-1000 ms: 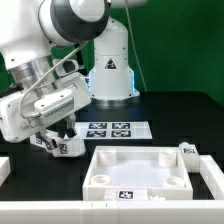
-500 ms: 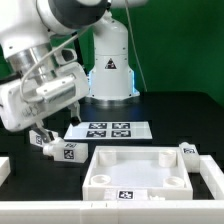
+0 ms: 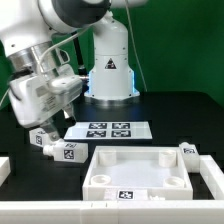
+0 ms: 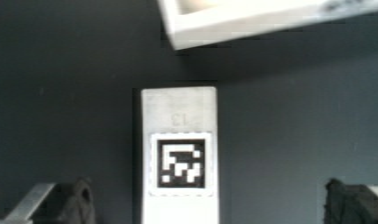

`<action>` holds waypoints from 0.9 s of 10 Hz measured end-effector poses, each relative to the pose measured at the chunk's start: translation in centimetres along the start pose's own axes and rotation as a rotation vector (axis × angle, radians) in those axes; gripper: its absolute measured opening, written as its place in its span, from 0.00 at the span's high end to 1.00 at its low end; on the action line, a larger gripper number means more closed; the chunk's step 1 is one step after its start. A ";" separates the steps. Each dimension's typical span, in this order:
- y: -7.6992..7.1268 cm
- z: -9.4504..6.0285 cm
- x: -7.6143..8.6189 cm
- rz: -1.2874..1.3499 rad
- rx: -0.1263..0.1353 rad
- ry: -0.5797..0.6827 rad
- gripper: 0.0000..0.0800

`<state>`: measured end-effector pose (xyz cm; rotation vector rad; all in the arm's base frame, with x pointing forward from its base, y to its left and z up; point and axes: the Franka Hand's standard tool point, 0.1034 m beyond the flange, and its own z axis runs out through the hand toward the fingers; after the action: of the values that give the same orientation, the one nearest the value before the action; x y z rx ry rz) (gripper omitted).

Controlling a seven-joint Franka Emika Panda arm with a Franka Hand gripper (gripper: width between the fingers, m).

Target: Assemble one leg

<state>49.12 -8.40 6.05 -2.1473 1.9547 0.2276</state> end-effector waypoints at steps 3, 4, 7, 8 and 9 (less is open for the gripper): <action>-1.2 0.2 -2.2 -0.436 -0.062 0.027 0.19; -1.6 0.4 -3.3 -0.562 -0.086 0.026 0.19; -1.4 0.3 -2.6 -0.756 -0.088 0.021 0.19; -1.4 0.3 -2.6 -0.834 -0.089 0.018 0.19; -1.4 0.3 -2.6 -0.924 -0.091 0.015 0.19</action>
Offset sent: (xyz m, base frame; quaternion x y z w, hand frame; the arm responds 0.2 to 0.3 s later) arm 0.0147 0.0447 0.0046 -0.1232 0.0063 -0.3355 0.9339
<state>50.26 -5.72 6.58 -2.8311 0.7893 0.1253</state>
